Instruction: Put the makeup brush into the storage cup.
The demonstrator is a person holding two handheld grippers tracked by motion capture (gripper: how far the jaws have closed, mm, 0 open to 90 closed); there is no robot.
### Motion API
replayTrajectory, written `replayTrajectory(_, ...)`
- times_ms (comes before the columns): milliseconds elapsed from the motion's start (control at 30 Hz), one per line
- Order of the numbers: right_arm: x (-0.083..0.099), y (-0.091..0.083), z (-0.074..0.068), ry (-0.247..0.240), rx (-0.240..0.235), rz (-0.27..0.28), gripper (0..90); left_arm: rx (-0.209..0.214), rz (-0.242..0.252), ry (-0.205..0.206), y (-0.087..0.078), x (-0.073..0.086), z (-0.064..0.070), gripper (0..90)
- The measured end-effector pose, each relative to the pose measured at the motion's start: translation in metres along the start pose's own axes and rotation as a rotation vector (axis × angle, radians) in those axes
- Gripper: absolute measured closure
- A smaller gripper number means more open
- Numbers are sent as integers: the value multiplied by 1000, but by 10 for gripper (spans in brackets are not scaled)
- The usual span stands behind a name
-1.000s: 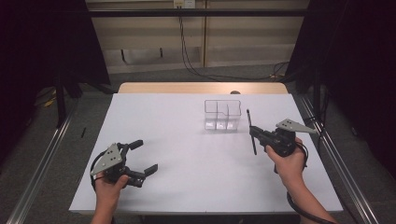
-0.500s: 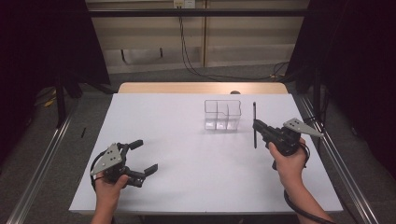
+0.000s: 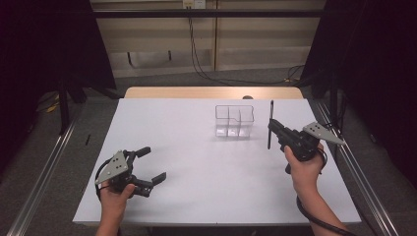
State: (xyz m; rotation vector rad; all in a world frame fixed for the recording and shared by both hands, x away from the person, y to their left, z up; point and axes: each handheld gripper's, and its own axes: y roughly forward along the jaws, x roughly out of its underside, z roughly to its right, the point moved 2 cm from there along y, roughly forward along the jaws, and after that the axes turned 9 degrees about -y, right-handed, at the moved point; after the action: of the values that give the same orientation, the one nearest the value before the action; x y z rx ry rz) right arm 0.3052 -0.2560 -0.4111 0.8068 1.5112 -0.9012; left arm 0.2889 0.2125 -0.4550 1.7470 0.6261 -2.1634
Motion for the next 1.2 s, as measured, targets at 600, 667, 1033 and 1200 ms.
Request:
replayTrajectory(600, -8, 7, 1, -24, 3, 28, 844, -2, 2, 2, 0, 0, 0, 0)
replayTrajectory(667, -10, 8, 1, -35, 2, 27, 844, -3, 2, 6, 0, 0, 0, 0)
replayTrajectory(1033, -19, 13, 4, -44, 11, 56, 845, -1, 2, 3, 0, 0, 0, 0)
replayTrajectory(1200, -21, 18, 2, -52, 6, 61, 845, -1, 2, 0, 0, 0, 0, 0)
